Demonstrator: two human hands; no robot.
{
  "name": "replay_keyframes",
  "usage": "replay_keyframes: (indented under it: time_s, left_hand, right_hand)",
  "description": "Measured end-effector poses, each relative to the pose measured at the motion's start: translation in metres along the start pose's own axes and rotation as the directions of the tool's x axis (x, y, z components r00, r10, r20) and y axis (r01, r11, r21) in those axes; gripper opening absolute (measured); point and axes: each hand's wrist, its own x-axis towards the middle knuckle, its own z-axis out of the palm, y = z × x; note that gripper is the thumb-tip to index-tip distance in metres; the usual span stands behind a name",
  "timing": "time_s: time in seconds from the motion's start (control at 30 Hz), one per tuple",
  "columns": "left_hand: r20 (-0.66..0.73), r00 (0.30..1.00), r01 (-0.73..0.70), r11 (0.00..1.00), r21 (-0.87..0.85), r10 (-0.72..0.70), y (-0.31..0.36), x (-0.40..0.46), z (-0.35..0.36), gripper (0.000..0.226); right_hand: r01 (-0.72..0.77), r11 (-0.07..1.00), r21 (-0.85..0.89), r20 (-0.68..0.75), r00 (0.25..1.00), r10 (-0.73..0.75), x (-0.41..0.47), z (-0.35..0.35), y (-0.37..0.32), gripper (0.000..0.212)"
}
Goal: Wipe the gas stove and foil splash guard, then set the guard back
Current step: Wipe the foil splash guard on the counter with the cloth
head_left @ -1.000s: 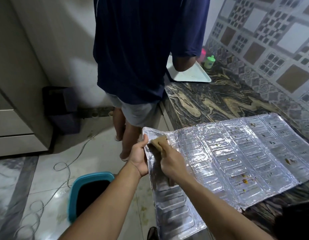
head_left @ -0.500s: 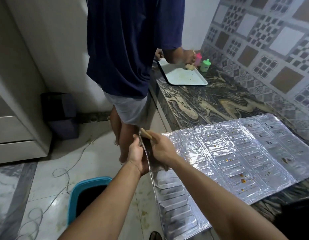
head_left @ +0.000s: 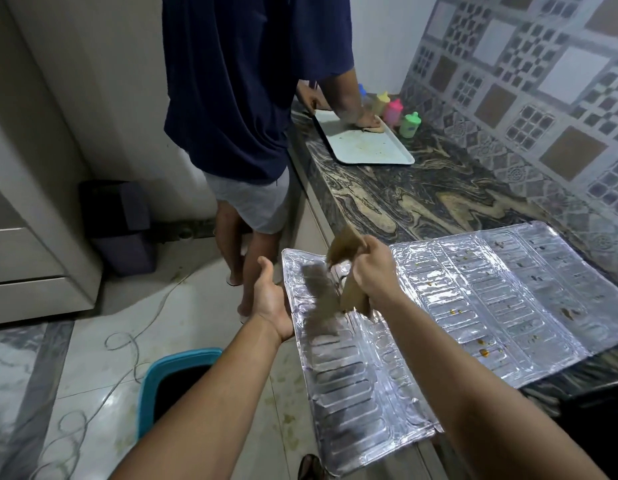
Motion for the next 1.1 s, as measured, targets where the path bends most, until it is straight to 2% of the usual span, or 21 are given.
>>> replay_keyframes:
  time_s: [0.1,0.17,0.23,0.27,0.37,0.47,0.53,0.6,0.63,0.67,0.73,0.8,0.83,0.9,0.97,1.0,1.03,1.1]
  left_hand:
    - [-0.013,1.0,-0.002,1.0,0.028,0.002,0.0,-0.001,0.0,0.095]
    - [-0.027,1.0,0.003,1.0,0.03,-0.003,-0.002,0.0,0.001,0.096]
    - [-0.053,0.998,-0.016,1.0,0.027,0.017,-0.003,0.0,0.003,0.095]
    - [-0.073,0.996,-0.043,0.999,0.004,0.043,-0.003,0.002,0.002,0.094]
    - [-0.167,0.982,-0.092,0.996,-0.002,0.091,-0.002,0.011,-0.004,0.092]
    - [-0.14,0.99,-0.03,0.999,0.018,0.032,-0.005,0.014,-0.006,0.105]
    - [-0.143,0.99,-0.02,1.0,0.014,0.022,-0.006,0.014,-0.006,0.109]
    - [-0.224,0.973,-0.044,0.996,0.078,0.061,-0.004,0.018,-0.013,0.121]
    - [-0.211,0.975,-0.043,0.993,0.106,0.065,-0.002,0.018,-0.016,0.124]
    - [-0.137,0.99,-0.022,0.993,0.112,0.038,-0.002,0.015,-0.015,0.114]
    - [-0.058,0.998,0.026,0.984,0.178,-0.016,-0.002,0.008,-0.005,0.075]
    - [-0.115,0.992,0.089,0.937,0.337,-0.053,-0.001,0.007,-0.002,0.043]
    - [-0.172,0.983,0.134,0.901,0.414,-0.067,-0.001,0.008,-0.003,0.036]
    - [-0.286,0.957,0.195,0.836,0.513,-0.048,-0.001,0.013,-0.012,0.031]
    - [-0.351,0.936,0.213,0.815,0.539,-0.013,-0.001,0.017,-0.021,0.025]
    - [-0.36,0.933,0.22,0.81,0.544,-0.011,-0.003,0.018,-0.023,0.024]
    - [-0.361,0.932,0.237,0.801,0.55,-0.028,-0.005,0.018,-0.025,0.023]
    - [-0.404,0.913,0.314,0.727,0.611,-0.055,-0.01,0.014,-0.029,0.013]
  right_hand:
    - [0.048,0.997,-0.068,0.187,0.982,-0.035,0.004,0.023,0.007,0.044]
    - [0.173,0.976,-0.13,0.302,0.945,-0.127,-0.009,0.039,0.011,0.041]
    - [0.311,0.934,-0.176,0.324,0.914,-0.243,-0.026,0.046,0.017,0.039]
    - [0.326,0.929,-0.178,0.326,0.91,-0.257,-0.035,0.046,0.019,0.038]
    - [0.306,0.941,-0.142,0.348,0.906,-0.242,-0.057,0.039,0.024,0.036]
    - [0.271,0.961,-0.058,0.397,0.889,-0.227,-0.081,0.025,0.021,0.035]
    - [0.181,0.983,0.003,0.471,0.867,-0.161,-0.093,0.01,0.019,0.032]
    - [0.029,0.995,0.09,0.531,0.844,-0.073,-0.098,-0.011,0.02,0.031]
    - [-0.024,0.991,0.131,0.519,0.853,-0.048,-0.096,-0.021,0.02,0.033]
    - [-0.057,0.985,0.162,0.469,0.883,-0.026,-0.09,-0.032,0.024,0.033]
    - [-0.106,0.972,0.208,0.328,0.944,0.032,-0.074,-0.056,0.035,0.032]
    - [-0.134,0.971,0.197,0.24,0.967,0.084,-0.056,-0.078,0.052,0.029]
    - [-0.121,0.985,0.119,0.173,0.98,0.099,-0.045,-0.088,0.066,0.024]
    - [-0.1,0.978,-0.184,-0.066,0.994,0.089,-0.029,-0.107,0.093,0.02]
    - [-0.128,0.909,-0.396,-0.321,0.947,-0.006,-0.028,-0.121,0.113,0.034]
    - [-0.108,0.894,-0.435,-0.365,0.929,-0.065,-0.032,-0.123,0.117,0.037]
    - [-0.051,0.88,-0.473,-0.344,0.93,-0.131,-0.036,-0.121,0.12,0.038]
    - [0.181,0.8,-0.573,-0.096,0.954,-0.284,-0.047,-0.108,0.125,0.041]
